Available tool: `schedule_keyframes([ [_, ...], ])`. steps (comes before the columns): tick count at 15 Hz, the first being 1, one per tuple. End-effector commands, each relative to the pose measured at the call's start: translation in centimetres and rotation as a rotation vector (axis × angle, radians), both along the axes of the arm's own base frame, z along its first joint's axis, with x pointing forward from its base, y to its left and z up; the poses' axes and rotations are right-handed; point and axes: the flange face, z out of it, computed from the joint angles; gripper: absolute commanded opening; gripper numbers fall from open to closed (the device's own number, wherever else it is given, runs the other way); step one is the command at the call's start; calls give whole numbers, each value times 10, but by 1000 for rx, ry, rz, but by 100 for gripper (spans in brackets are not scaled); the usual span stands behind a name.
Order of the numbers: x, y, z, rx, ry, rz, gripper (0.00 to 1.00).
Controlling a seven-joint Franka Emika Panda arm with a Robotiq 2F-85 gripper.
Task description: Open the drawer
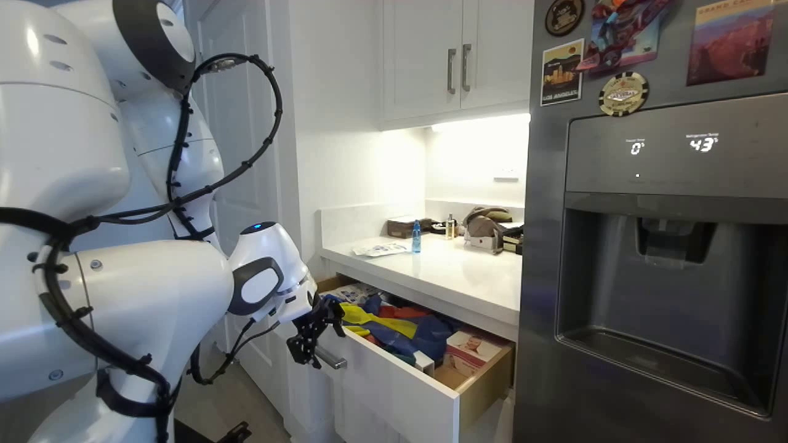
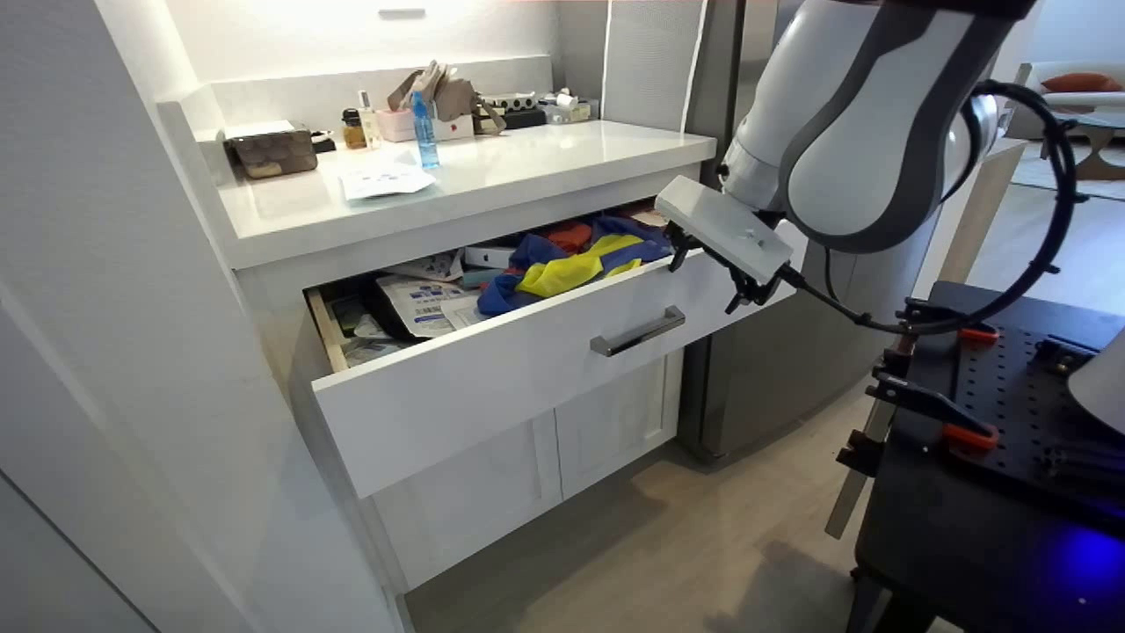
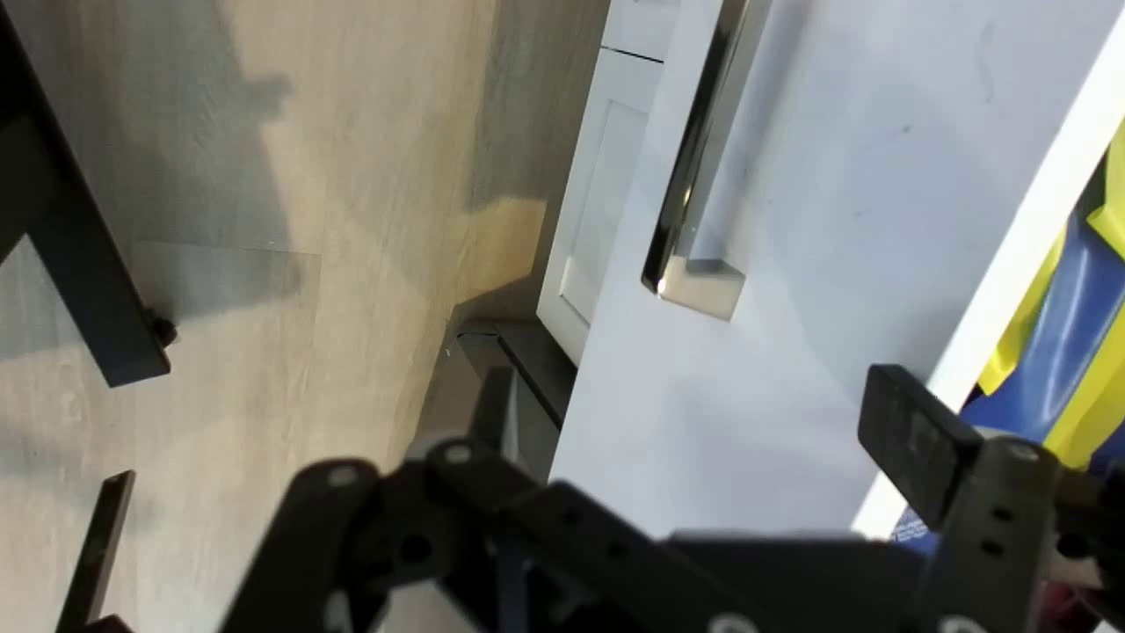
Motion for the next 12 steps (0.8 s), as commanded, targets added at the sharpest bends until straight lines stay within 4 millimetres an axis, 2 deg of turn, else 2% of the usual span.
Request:
schedule_keyframes([
  [1, 2, -7, 15, 52, 35, 10, 100],
  [6, 9, -16, 31, 67, 27, -11, 100],
  [12, 15, -15, 51, 82, 17, -20, 100],
])
